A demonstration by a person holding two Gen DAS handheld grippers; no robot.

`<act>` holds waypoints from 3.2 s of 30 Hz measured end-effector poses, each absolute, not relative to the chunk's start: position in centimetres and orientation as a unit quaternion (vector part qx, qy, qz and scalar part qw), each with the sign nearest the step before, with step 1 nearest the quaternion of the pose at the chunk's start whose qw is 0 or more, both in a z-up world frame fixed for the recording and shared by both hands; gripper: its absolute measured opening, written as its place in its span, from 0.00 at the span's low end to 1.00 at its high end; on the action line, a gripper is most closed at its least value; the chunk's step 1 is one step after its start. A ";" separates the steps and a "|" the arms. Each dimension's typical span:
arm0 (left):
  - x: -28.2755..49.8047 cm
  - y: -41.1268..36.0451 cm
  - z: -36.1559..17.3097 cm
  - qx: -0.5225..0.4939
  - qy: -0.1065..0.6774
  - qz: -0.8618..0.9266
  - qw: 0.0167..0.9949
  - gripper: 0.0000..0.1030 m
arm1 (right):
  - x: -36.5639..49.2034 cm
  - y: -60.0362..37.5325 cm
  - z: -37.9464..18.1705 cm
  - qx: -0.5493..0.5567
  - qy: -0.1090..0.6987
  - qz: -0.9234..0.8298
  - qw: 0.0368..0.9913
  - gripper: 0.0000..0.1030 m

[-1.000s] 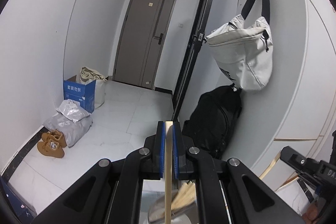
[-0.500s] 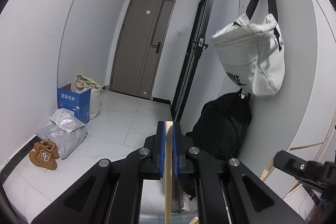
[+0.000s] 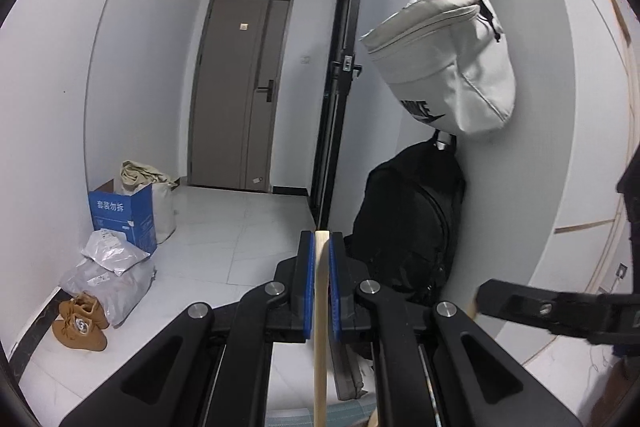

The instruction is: Organize utensils

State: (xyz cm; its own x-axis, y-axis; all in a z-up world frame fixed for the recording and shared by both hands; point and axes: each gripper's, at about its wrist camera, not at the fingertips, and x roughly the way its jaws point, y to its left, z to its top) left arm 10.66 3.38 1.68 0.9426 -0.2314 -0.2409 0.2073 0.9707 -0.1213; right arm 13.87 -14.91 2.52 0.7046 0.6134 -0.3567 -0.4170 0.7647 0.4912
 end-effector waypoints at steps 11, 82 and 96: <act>9.0 4.0 2.3 -0.054 0.149 -0.143 0.977 0.03 | 12.7 -13.9 0.3 0.182 0.283 0.293 0.895 0.04; -7.1 2.8 -2.2 -0.040 0.221 -0.003 0.974 0.89 | -8.2 -19.9 -3.7 0.089 0.137 0.225 0.961 1.00; -7.5 3.0 -2.2 -0.030 0.217 0.028 0.975 0.89 | -8.1 -20.0 -4.0 0.102 0.142 0.216 0.960 1.00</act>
State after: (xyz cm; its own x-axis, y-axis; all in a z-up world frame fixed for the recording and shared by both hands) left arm -7.50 3.03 -2.22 0.9041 0.0413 -0.4254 -0.0677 0.9966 -0.0472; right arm -8.09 -20.01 -4.00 0.8658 0.4449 -0.2292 -0.3867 0.8854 0.2579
